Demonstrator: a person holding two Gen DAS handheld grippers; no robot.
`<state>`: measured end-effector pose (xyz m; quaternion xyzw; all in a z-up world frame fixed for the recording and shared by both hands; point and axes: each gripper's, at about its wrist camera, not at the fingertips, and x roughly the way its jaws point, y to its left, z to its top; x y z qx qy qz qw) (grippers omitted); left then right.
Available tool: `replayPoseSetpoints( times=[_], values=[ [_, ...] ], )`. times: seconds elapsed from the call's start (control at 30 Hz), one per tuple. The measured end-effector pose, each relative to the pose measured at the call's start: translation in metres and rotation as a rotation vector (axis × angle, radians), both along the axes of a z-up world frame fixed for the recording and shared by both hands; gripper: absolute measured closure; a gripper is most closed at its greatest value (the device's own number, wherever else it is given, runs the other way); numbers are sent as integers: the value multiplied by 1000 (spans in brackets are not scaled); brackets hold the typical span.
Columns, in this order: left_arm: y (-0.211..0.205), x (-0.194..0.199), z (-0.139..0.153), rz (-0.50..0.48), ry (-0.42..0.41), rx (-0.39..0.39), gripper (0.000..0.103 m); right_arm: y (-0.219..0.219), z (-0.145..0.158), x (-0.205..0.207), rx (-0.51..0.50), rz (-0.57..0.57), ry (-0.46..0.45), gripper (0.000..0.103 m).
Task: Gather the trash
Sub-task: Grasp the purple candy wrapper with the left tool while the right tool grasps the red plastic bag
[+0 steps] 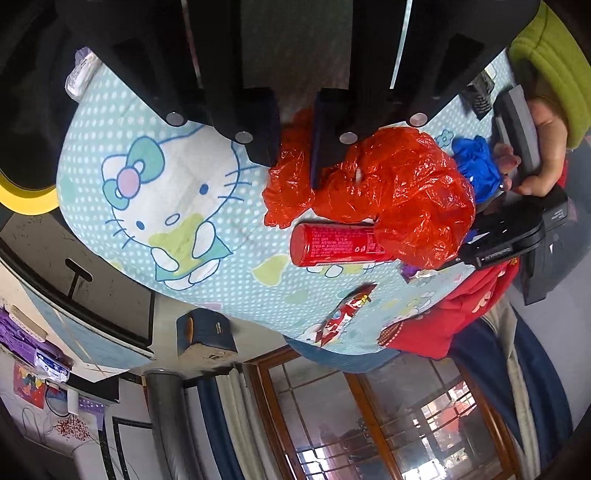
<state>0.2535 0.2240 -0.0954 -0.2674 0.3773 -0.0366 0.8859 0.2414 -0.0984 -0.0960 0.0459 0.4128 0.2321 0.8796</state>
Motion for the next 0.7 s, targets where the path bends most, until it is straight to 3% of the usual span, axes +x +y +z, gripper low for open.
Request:
replayPoseSetpoints(
  times=[0.2, 0.7],
  values=[
    [-7, -12, 5, -8, -28, 27, 83, -5, 5, -10, 7, -3, -16, 91],
    [-15, -90, 33, 89, -171, 17, 84, -13, 17, -33, 31, 35, -41, 92]
  ],
)
